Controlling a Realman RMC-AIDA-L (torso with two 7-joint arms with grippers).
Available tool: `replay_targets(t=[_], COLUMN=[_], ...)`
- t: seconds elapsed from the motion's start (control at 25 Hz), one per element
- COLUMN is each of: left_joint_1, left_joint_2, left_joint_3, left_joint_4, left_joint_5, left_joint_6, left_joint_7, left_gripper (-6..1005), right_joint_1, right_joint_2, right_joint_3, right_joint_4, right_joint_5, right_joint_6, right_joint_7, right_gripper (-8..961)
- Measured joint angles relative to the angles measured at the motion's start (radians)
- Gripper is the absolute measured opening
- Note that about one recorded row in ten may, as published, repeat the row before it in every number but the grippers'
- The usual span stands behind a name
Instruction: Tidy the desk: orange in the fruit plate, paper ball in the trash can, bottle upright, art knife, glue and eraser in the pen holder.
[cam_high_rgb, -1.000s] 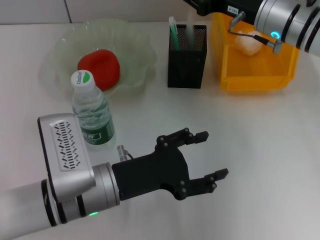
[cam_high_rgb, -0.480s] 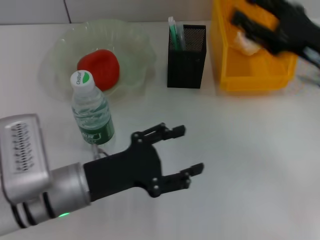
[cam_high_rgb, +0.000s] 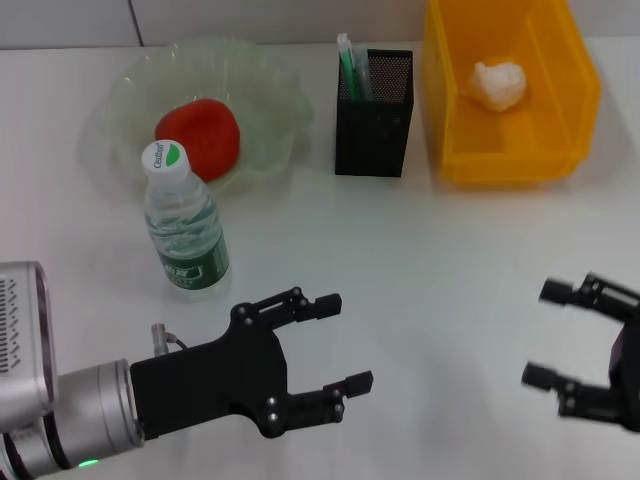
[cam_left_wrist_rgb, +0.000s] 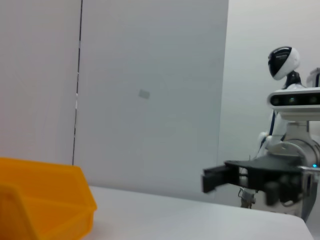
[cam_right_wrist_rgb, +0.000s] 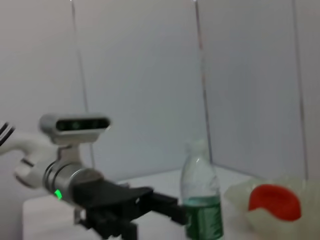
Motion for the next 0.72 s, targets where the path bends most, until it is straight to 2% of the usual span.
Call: replay_targets(t=[0.4,0.72], left_joint_1=[-0.015,-0.016], left_joint_2=[0.000,-0.011], left_joint_3=[-0.017,-0.029], left_joint_4=[-0.045,-0.067], left_joint_5=[0.003,-0.002], left_joint_6=[-0.008,0.002], left_joint_7=[0.030,0.080], left_gripper=[783,783], right_joint_1=[0.010,0.016], right_joint_2=[-0.001,-0.001], right_joint_3=[-0.001,0.000], right_joint_4=[0.049,0.077], right_joint_5=[-0.043,-0.034], right_joint_6=[0.016,0.040], right_joint_7=[-0.023,-0.023], right_gripper=[827,826])
